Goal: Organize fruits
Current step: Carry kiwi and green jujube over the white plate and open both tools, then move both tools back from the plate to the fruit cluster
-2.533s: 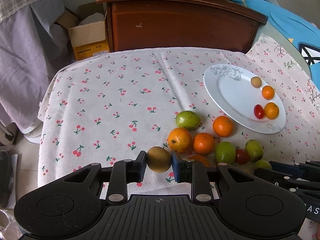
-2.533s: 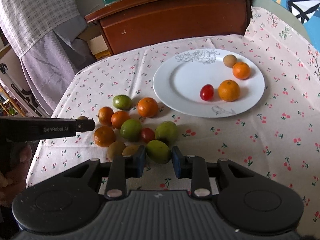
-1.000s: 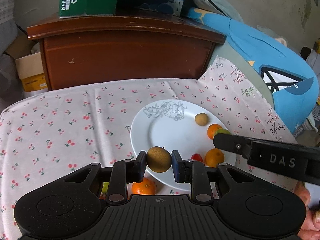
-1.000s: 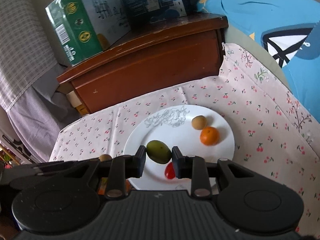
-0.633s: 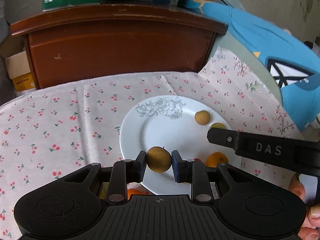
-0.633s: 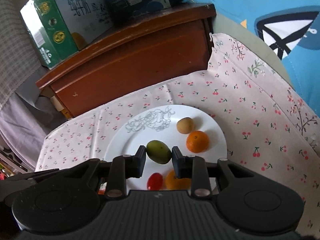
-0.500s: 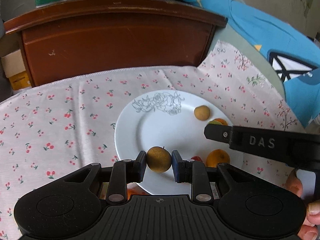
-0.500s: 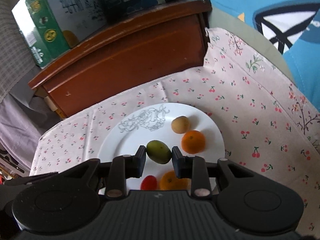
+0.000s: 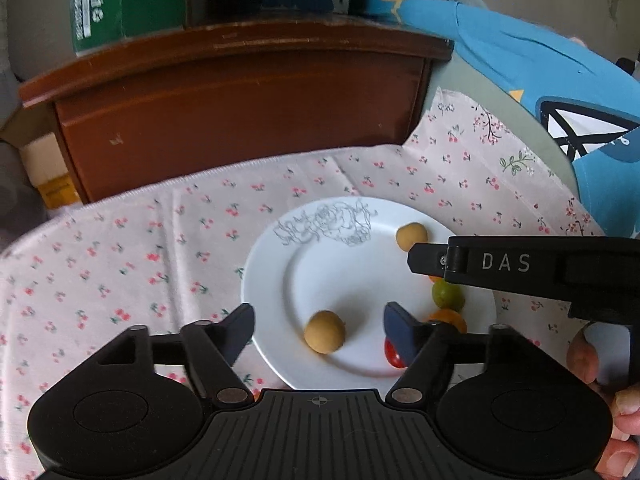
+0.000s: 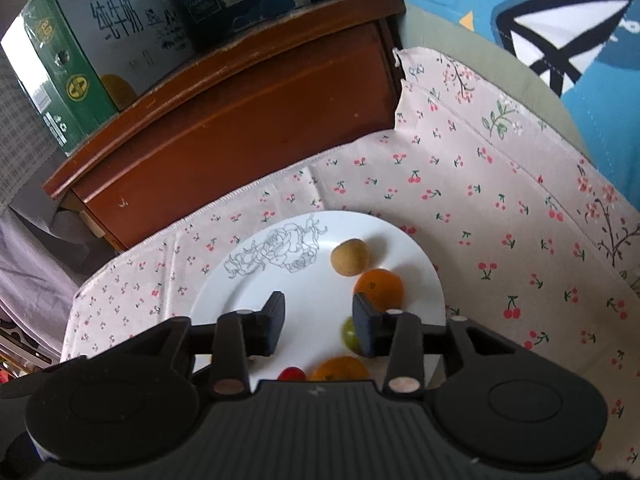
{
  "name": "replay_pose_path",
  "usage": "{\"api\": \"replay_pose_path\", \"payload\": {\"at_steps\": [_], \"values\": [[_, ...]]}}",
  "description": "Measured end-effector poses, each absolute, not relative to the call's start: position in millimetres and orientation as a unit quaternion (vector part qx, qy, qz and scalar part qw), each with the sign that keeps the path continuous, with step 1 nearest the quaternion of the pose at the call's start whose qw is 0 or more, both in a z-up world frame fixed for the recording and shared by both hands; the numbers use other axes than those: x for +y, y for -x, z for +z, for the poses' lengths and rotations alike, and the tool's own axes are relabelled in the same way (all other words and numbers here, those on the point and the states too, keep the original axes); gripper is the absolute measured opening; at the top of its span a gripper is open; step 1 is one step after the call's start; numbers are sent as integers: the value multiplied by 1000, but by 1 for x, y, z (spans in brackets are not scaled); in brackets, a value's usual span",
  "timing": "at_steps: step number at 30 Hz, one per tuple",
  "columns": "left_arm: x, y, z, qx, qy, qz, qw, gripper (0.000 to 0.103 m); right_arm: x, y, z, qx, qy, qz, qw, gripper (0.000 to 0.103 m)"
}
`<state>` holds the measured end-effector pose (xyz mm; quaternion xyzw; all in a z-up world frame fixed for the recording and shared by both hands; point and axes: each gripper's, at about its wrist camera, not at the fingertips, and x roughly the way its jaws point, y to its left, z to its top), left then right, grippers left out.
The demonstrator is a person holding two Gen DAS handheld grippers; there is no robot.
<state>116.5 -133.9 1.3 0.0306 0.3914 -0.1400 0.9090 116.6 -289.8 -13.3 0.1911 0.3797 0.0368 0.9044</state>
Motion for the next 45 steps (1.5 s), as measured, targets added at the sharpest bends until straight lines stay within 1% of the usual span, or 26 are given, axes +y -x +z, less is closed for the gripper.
{"api": "replay_pose_path", "payload": {"at_steps": [3, 4, 5, 7, 11, 21, 29, 40, 45], "values": [[-132, -111, 8, 392, -29, -138, 909, 78, -288, -115, -7, 373, -186, 40, 908, 42], [-131, -110, 10, 394, -31, -136, 908, 81, -286, -113, -5, 371, -184, 41, 909, 46], [-130, -109, 11, 397, -34, -133, 908, 82, -285, -111, -3, 370, -182, 41, 910, 50], [-128, -104, 14, 398, -40, -127, 908, 82, -283, -106, 0, 367, -182, 42, 911, 54], [-118, -94, 21, 406, -42, -118, 905, 82, -278, -97, 7, 364, -175, 47, 913, 59], [-89, -66, 28, 424, -35, -92, 900, 82, -265, -66, 12, 367, -167, 60, 913, 60], [-59, -45, 33, 423, -20, -70, 903, 82, -258, -35, 10, 372, -175, 66, 909, 60], [-21, -33, 26, 435, 36, -37, 899, 83, -241, -5, -4, 391, -178, 83, 899, 60], [-10, -25, 19, 435, 41, -18, 899, 83, -227, 7, -12, 398, -164, 99, 897, 60]]}}
